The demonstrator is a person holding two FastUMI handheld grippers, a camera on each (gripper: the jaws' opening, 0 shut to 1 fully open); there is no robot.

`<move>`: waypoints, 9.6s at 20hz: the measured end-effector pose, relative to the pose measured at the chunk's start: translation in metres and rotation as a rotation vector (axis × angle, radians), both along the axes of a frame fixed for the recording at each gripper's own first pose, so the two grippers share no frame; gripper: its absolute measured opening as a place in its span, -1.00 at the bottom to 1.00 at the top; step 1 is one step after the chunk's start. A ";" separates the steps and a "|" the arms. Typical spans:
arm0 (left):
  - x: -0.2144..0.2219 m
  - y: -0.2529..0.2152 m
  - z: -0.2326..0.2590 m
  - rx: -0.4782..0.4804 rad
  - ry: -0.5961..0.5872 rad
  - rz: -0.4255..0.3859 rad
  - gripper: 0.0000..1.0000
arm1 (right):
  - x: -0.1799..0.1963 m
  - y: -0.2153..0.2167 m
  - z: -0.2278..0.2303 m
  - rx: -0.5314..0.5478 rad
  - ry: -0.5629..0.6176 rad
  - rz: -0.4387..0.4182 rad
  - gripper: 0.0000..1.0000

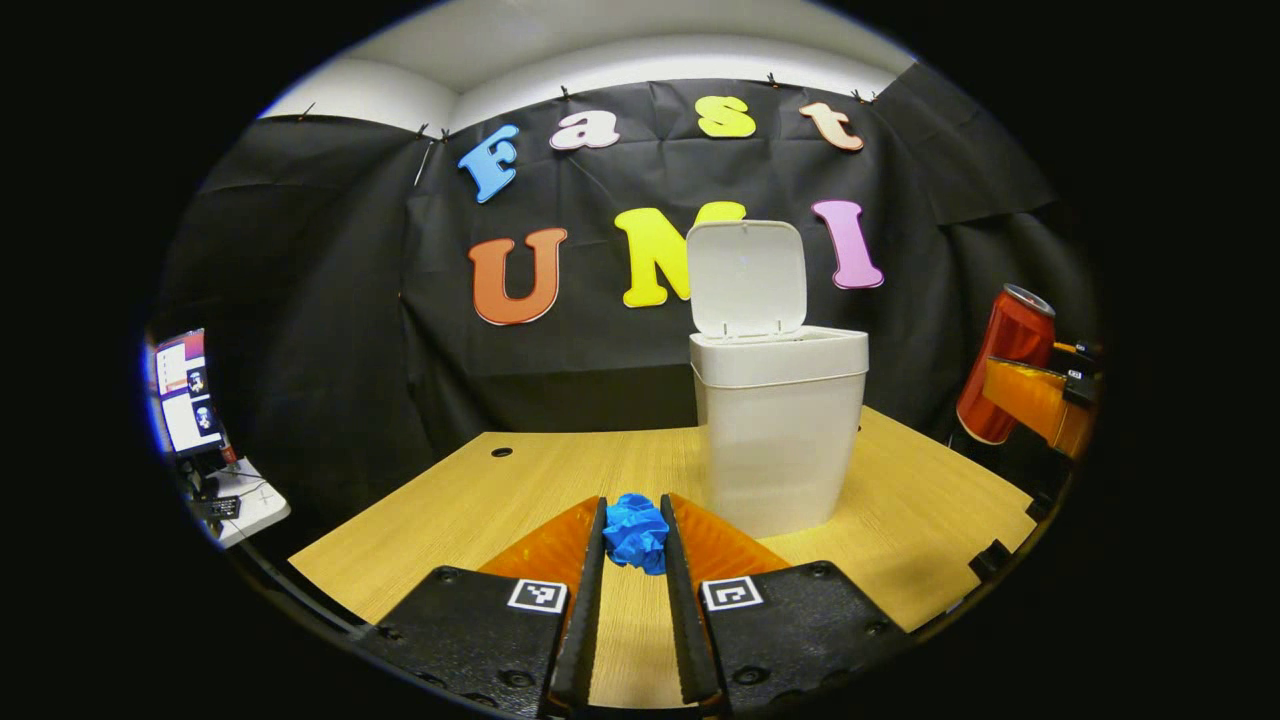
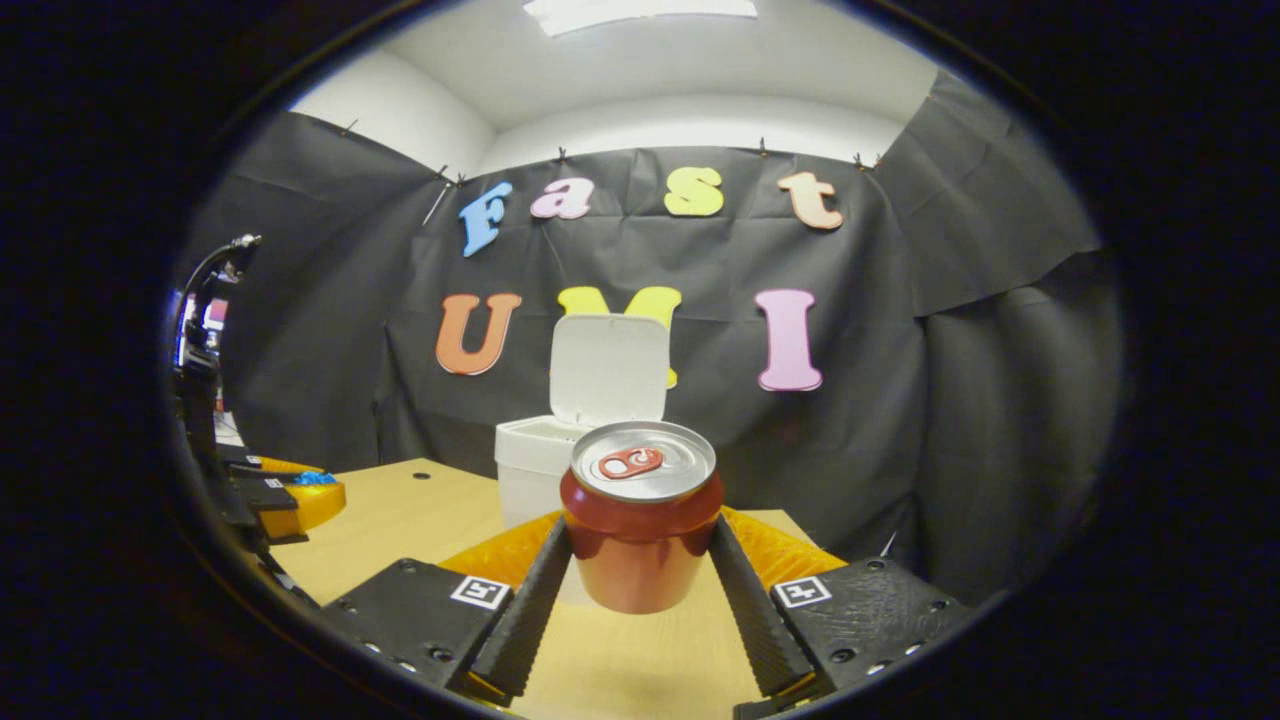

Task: Press the lid of the desktop garbage bin to open it, pick up the crumpled paper on the desktop and throw it into the bin, then pick up the pop can on the desktop and drop it into the bin, and finally close the garbage bin lid.

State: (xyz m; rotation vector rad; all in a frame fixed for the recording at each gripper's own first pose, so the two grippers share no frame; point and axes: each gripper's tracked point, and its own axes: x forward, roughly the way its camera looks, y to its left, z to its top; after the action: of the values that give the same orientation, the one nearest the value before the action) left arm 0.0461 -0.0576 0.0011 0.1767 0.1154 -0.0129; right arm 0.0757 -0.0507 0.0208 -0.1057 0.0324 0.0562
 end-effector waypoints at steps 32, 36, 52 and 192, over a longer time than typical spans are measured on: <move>0.216 -0.172 0.106 -0.016 -0.056 -0.275 -0.28 | 0.001 -0.045 -0.047 0.118 0.078 0.062 0.61; 0.230 -0.200 0.096 -0.029 -0.058 -0.318 -0.24 | 0.004 -0.055 -0.052 0.149 0.085 0.054 0.61; 0.209 -0.179 0.091 -0.024 -0.089 -0.258 0.67 | 0.003 -0.039 -0.060 0.095 0.075 0.062 0.61; 0.042 0.134 -0.048 -0.177 0.052 -0.047 0.93 | 0.415 0.124 0.171 -0.004 0.046 -0.112 0.88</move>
State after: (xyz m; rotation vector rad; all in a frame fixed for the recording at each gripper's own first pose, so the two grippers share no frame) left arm 0.0883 0.0760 -0.0466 0.0022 0.1609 -0.0741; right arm 0.4907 0.0729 0.1918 -0.1067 0.0845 -0.0538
